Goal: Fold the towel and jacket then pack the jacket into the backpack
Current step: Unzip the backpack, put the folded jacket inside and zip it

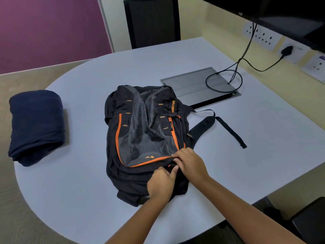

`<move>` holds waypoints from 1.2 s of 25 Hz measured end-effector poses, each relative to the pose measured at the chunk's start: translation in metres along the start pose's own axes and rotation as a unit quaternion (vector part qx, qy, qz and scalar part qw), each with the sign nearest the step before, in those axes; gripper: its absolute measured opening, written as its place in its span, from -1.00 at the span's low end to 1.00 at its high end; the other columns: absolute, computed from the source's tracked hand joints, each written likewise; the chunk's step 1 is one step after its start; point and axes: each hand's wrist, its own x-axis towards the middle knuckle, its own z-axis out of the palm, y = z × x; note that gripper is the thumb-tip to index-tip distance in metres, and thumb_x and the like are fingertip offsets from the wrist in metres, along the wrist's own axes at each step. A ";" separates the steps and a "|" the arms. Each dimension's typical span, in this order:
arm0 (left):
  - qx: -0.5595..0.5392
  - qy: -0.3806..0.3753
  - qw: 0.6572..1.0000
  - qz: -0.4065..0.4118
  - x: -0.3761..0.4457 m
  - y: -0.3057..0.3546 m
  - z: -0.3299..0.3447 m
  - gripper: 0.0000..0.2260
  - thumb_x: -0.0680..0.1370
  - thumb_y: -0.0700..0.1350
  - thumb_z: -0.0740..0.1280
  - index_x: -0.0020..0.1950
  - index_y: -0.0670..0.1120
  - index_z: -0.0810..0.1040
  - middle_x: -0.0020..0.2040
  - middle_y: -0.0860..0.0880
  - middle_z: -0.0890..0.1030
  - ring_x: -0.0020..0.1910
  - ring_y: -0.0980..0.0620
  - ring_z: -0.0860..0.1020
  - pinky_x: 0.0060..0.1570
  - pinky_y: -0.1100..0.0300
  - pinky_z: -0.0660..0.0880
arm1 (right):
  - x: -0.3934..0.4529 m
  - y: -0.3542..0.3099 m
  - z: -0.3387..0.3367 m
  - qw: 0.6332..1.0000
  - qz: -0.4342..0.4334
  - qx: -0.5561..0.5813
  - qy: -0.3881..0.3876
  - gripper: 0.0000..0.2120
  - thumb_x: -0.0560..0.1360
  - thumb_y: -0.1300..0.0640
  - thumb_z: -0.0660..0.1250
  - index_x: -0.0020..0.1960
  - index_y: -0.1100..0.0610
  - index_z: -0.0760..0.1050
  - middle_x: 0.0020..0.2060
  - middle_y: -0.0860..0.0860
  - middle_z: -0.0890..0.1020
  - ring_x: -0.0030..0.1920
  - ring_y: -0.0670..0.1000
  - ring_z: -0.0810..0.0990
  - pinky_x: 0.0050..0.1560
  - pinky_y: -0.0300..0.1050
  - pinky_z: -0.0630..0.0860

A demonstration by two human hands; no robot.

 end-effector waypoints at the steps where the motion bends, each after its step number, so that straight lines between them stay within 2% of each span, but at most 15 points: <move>1: -0.085 0.000 0.996 -0.001 -0.005 0.005 0.000 -0.63 0.51 0.25 0.21 -0.20 -0.05 0.45 -0.18 -0.01 0.58 -0.18 -0.02 0.55 -0.27 0.12 0.38 | 0.000 -0.004 -0.003 0.999 0.008 0.028 0.023 -0.89 0.44 0.12 0.29 -0.10 0.09 0.58 -0.22 -0.07 0.60 -0.13 -0.11 0.47 -0.22 -0.32 0.39; 3: -0.240 -0.017 0.970 0.002 -0.011 0.017 -0.002 -0.76 0.54 0.10 0.25 -0.23 -0.03 0.42 -0.22 -0.02 0.54 -0.21 -0.02 0.52 -0.19 0.06 0.45 | 0.004 -0.008 -0.015 0.998 -0.043 0.023 0.036 -0.83 0.48 0.10 0.21 -0.09 0.12 0.56 -0.22 -0.05 0.59 -0.14 -0.10 0.48 -0.17 -0.29 0.41; 4: -0.285 -0.029 0.958 0.005 -0.010 0.021 -0.007 -0.79 0.55 0.03 0.26 -0.24 -0.03 0.41 -0.25 0.00 0.50 -0.24 0.00 0.51 -0.16 0.08 0.47 | 0.007 -0.007 -0.022 0.996 -0.084 0.006 0.032 -0.83 0.48 0.09 0.20 -0.09 0.12 0.54 -0.22 -0.04 0.59 -0.16 -0.08 0.49 -0.19 -0.27 0.42; 7: -0.330 -0.063 0.942 0.026 -0.005 0.028 -0.020 -0.77 0.57 -0.08 0.26 -0.26 -0.10 0.41 -0.31 0.00 0.47 -0.40 0.13 0.44 -0.32 0.34 0.43 | 0.019 -0.001 -0.042 0.991 -0.133 -0.003 0.007 -0.84 0.48 0.08 0.20 -0.09 0.11 0.53 -0.23 -0.05 0.60 -0.18 -0.08 0.53 -0.23 -0.27 0.44; 9: -0.338 -0.079 0.937 0.027 -0.004 0.029 -0.024 -0.78 0.58 -0.10 0.25 -0.24 -0.15 0.43 -0.32 -0.05 0.46 -0.44 0.16 0.41 -0.39 0.39 0.38 | 0.023 0.001 -0.047 0.992 -0.126 0.002 0.002 -0.82 0.47 0.06 0.21 -0.10 0.11 0.55 -0.21 -0.07 0.62 -0.17 -0.09 0.56 -0.21 -0.31 0.45; 12: -0.265 -0.159 0.950 0.044 -0.006 0.018 -0.032 -0.80 0.61 -0.12 0.15 -0.19 -0.15 0.38 -0.37 -0.05 0.46 -0.40 0.10 0.42 -0.33 0.30 0.36 | 0.019 0.005 -0.043 0.993 -0.114 0.006 0.008 -0.82 0.48 0.04 0.20 -0.10 0.08 0.55 -0.20 -0.09 0.62 -0.15 -0.11 0.56 -0.24 -0.25 0.50; 15: -0.135 -0.215 0.962 0.098 -0.006 -0.006 -0.049 -0.74 0.63 -0.11 0.07 -0.26 -0.07 0.32 -0.33 0.01 0.48 -0.41 0.09 0.45 -0.30 0.22 0.39 | 0.009 0.014 -0.039 0.994 -0.109 0.003 -0.001 -0.83 0.48 0.01 0.19 -0.10 0.03 0.53 -0.20 -0.13 0.61 -0.14 -0.12 0.56 -0.29 -0.18 0.55; 17: -0.023 -0.180 0.972 0.150 -0.004 -0.023 -0.061 -0.72 0.64 -0.03 0.05 -0.25 -0.05 0.30 -0.26 -0.01 0.49 -0.34 0.05 0.50 -0.23 0.15 0.40 | 0.006 0.015 -0.038 0.994 -0.109 0.000 -0.013 -0.82 0.48 0.00 0.18 -0.10 0.03 0.53 -0.20 -0.13 0.62 -0.15 -0.11 0.58 -0.29 -0.18 0.57; 19: 0.114 -0.110 0.968 0.192 0.002 -0.037 -0.073 -0.74 0.64 0.03 0.02 -0.16 -0.05 0.33 -0.10 -0.05 0.54 -0.13 -0.04 0.54 -0.15 0.11 0.38 | 0.008 0.016 -0.041 0.994 -0.109 -0.011 -0.016 -0.80 0.49 0.00 0.18 -0.10 0.04 0.54 -0.20 -0.13 0.62 -0.15 -0.13 0.57 -0.27 -0.22 0.55; 22: 0.239 -0.028 0.953 0.184 0.019 -0.065 -0.102 -0.72 0.64 0.07 0.00 -0.01 -0.04 0.42 0.05 -0.03 0.56 0.06 -0.10 0.55 -0.04 0.08 0.37 | 0.012 0.023 -0.050 0.995 -0.094 -0.018 0.002 -0.78 0.50 -0.01 0.18 -0.09 0.06 0.56 -0.20 -0.12 0.62 -0.17 -0.13 0.57 -0.25 -0.30 0.50; 24: 0.266 -0.023 0.953 0.146 0.032 -0.088 -0.126 -0.71 0.64 0.08 -0.03 -0.03 -0.02 0.41 -0.02 0.00 0.52 0.03 -0.09 0.55 -0.05 0.09 0.35 | 0.016 0.030 -0.057 0.998 -0.055 -0.001 0.022 -0.86 0.51 0.04 0.27 -0.08 0.07 0.57 -0.20 -0.12 0.61 -0.17 -0.12 0.57 -0.20 -0.32 0.49; 25: 0.277 -0.022 0.951 0.135 0.037 -0.097 -0.135 -0.71 0.64 0.09 -0.04 -0.06 -0.02 0.39 -0.07 0.02 0.48 -0.01 -0.10 0.55 -0.08 0.11 0.35 | 0.017 0.034 -0.060 0.999 -0.027 0.014 0.029 -0.93 0.49 0.10 0.33 -0.07 0.07 0.57 -0.19 -0.12 0.61 -0.17 -0.11 0.58 -0.18 -0.27 0.52; 27: 0.289 -0.013 0.947 0.137 0.041 -0.105 -0.142 -0.69 0.63 0.09 -0.02 -0.07 -0.04 0.41 -0.14 0.03 0.41 -0.08 -0.08 0.54 -0.09 0.09 0.39 | 0.021 0.035 -0.062 0.998 0.022 0.037 0.040 -0.92 0.47 0.19 0.38 -0.04 0.08 0.57 -0.16 -0.10 0.61 -0.16 -0.07 0.59 -0.15 -0.09 0.58; 28: 0.255 -0.020 0.957 0.137 0.041 -0.105 -0.139 -0.69 0.63 0.08 0.00 -0.10 -0.05 0.42 -0.16 0.02 0.41 -0.12 -0.07 0.53 -0.07 0.08 0.42 | 0.024 0.032 -0.063 0.998 0.032 0.038 0.031 -0.89 0.48 0.21 0.37 -0.01 0.08 0.56 -0.12 -0.09 0.60 -0.12 -0.05 0.59 -0.12 -0.06 0.58; 30: 0.075 -0.054 0.990 0.109 0.036 -0.101 -0.132 -0.67 0.64 0.01 0.05 -0.25 -0.09 0.39 -0.22 -0.04 0.46 -0.25 -0.04 0.50 -0.07 0.04 0.44 | 0.032 0.020 -0.064 0.998 0.024 0.001 -0.055 -0.73 0.47 0.23 0.34 0.15 0.04 0.50 0.08 -0.07 0.55 0.07 -0.01 0.56 0.01 -0.11 0.53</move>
